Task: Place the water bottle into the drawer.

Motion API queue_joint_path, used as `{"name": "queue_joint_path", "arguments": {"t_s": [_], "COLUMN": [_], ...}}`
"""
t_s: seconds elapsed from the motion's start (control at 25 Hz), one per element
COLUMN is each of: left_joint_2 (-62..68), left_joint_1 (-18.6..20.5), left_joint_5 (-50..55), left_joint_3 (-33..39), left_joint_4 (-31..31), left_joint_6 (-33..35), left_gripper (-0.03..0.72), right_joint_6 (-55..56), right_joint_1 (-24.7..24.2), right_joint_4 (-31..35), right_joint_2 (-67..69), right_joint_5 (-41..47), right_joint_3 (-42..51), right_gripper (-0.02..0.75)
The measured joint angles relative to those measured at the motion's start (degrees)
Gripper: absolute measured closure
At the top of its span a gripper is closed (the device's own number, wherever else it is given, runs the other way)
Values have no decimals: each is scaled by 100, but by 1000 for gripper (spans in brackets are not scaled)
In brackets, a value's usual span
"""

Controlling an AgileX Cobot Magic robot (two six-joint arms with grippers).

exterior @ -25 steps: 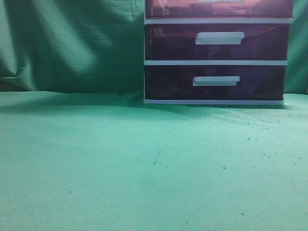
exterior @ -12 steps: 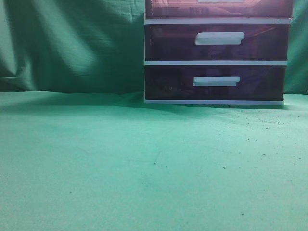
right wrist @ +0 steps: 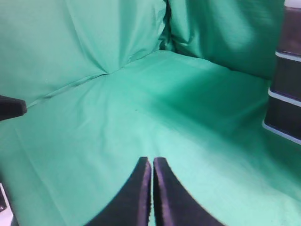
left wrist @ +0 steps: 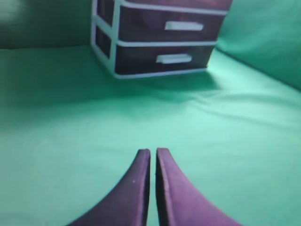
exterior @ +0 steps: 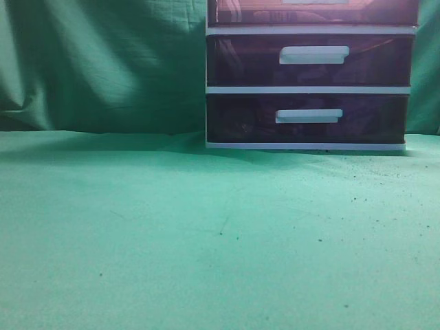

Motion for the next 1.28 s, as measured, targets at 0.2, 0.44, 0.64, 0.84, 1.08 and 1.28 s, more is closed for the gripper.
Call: {"name": "queue_joint_path", "arguments": {"t_s": [0.2, 0.44, 0.64, 0.84, 1.08, 1.28], "left_joint_2": [0, 0, 0, 0, 0, 0], "left_joint_1": [0, 0, 0, 0, 0, 0], "left_joint_5": [1, 12, 12, 12, 12, 12], "left_joint_3": [320, 545, 545, 545, 545, 545], "left_joint_4": [318, 355, 355, 367, 367, 367], "left_joint_6": [-20, -20, -34, -34, -34, -34], "left_gripper": [688, 688, 688, 688, 688, 688], "right_joint_6": [-47, -47, -47, -34, -484, -1111], "right_joint_1": [0, 0, 0, 0, 0, -140], "right_joint_4": [191, 575, 1086, 1148, 986, 770], "right_joint_2": [-754, -860, -860, -860, -860, -1055], "right_joint_5": [-707, -1282, -1295, -1295, -1393, -1959], "right_joint_3": [886, 1188, 1188, 1188, 1193, 1542], "right_gripper": [738, 738, 738, 738, 738, 738]}}
